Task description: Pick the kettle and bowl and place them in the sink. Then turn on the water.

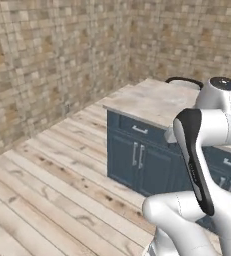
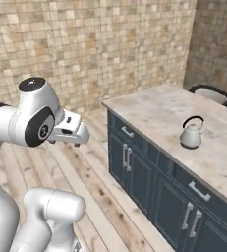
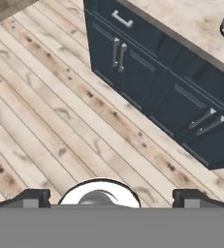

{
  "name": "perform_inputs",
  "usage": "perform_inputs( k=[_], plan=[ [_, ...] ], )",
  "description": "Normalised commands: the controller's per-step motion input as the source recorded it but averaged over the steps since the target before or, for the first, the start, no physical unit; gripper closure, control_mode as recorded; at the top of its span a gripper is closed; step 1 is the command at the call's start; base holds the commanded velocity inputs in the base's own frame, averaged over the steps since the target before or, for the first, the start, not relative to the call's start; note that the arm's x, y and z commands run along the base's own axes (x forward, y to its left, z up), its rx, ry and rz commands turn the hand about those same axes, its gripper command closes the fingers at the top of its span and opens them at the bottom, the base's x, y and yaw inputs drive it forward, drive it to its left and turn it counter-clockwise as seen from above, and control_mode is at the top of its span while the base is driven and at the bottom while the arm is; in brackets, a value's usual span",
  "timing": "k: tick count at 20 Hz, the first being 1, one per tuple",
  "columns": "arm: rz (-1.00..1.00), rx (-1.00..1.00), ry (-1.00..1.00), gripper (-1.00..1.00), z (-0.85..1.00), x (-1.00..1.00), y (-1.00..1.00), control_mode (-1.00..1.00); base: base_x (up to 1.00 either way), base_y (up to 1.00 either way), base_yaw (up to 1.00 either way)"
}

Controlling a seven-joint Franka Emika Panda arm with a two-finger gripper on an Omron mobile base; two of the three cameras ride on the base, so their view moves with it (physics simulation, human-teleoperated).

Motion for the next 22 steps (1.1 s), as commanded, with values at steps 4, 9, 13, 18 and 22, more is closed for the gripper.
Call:
perform_inputs(
  k=[4,9,13,18,22],
  plan=[
    [0.00,0.00,0.00,-1.00,0.00,0.00,0.00,1.00,0.48,0.14,-0.49],
    [0.00,0.00,0.00,-1.00,0.00,0.00,0.00,1.00,0.49,0.24,-0.49],
    [0.00,0.00,0.00,-1.00,0.00,0.00,0.00,1.00,0.51,0.33,-0.48],
    [0.00,0.00,0.00,-1.00,0.00,0.00,0.00,1.00,0.54,0.49,-0.46],
    [0.00,0.00,0.00,-1.00,0.00,0.00,0.00,1.00,0.56,0.56,-0.45]
  ],
)
